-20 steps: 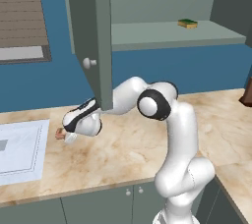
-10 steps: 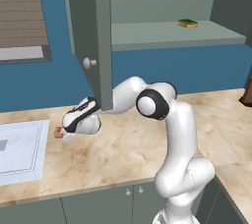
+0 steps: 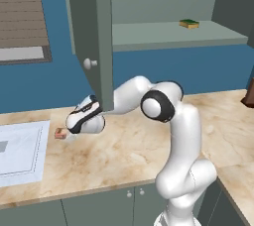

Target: Locate and retrieve the bar soap and sponge from the cabinet. Place them next to the sink.

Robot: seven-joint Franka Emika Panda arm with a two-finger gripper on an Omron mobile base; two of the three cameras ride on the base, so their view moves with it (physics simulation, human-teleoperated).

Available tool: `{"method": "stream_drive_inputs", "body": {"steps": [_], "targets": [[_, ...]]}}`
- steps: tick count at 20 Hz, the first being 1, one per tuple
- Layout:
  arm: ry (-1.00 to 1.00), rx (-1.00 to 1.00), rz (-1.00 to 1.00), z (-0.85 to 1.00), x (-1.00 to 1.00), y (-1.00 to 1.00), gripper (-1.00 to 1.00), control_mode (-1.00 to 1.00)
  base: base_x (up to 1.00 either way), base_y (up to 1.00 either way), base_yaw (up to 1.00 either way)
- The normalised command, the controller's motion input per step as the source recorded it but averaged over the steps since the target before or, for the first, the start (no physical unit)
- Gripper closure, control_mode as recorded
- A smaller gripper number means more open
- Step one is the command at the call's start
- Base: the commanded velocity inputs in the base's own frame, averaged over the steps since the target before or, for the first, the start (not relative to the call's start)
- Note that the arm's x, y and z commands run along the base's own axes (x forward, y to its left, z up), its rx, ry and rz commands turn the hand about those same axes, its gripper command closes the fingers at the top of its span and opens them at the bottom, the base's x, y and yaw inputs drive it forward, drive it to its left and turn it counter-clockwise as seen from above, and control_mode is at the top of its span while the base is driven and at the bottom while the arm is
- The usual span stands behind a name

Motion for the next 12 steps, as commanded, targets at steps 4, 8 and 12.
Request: {"method": "stream_drive_inputs", "body": {"steps": [4, 8, 12], "targets": [[-0.11, 0.0, -0.04, 0.45, -0.3, -0.48, -1.0, -1.0, 0.0, 0.0, 0.0], [-0.02, -0.05, -0.15, 0.29, -0.2, -0.56, -1.0, -1.0, 0.0, 0.0, 0.0], [0.05, -0.06, -0.23, 0.08, -0.06, -0.58, -1.0, -1.0, 0.0, 0.0, 0.0]]}}
